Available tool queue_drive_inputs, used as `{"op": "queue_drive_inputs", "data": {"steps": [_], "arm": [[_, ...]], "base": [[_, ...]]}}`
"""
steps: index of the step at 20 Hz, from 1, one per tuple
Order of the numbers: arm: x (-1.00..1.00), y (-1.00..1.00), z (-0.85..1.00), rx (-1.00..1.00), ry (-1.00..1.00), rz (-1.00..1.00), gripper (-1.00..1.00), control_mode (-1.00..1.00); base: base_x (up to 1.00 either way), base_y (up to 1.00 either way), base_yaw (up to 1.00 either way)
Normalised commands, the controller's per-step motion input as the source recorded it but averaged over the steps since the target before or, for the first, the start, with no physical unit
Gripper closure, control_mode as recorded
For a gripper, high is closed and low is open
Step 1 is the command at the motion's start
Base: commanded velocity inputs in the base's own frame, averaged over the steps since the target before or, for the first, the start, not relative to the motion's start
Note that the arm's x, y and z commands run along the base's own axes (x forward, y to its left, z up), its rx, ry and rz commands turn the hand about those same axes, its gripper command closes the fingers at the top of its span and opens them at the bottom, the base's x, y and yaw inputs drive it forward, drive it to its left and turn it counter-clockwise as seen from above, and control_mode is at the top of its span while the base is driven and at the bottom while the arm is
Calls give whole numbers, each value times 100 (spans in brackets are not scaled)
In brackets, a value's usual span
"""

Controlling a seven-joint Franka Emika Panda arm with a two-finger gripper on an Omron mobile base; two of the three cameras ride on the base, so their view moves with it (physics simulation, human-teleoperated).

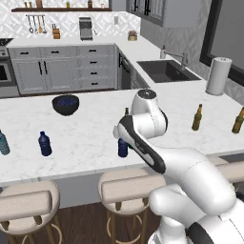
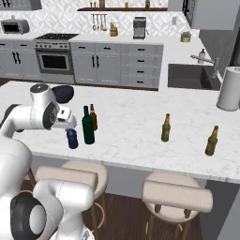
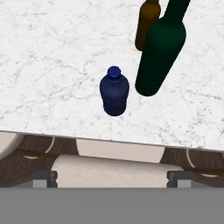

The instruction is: Move the plastic bottles in the middle to the plastics group, and the glass bottles in the middle to the glass group.

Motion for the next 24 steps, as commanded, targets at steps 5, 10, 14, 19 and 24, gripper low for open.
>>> {"op": "queue_drive_inputs", "data": {"steps": [5,10,14,19,24], "arm": [[15,22,-13,0,-3,0,-100,-100],[51,0,-21,0,0,0,-100,-100],[52,0,-24,0,0,0,-100,-100],[41,0,-19,0,4,0,-100,-100],[11,0,-38,0,7,0,-100,-100]], "base": [[0,0,0],[0,0,0],[0,0,0],[0,0,0],[0,0,0]]}}
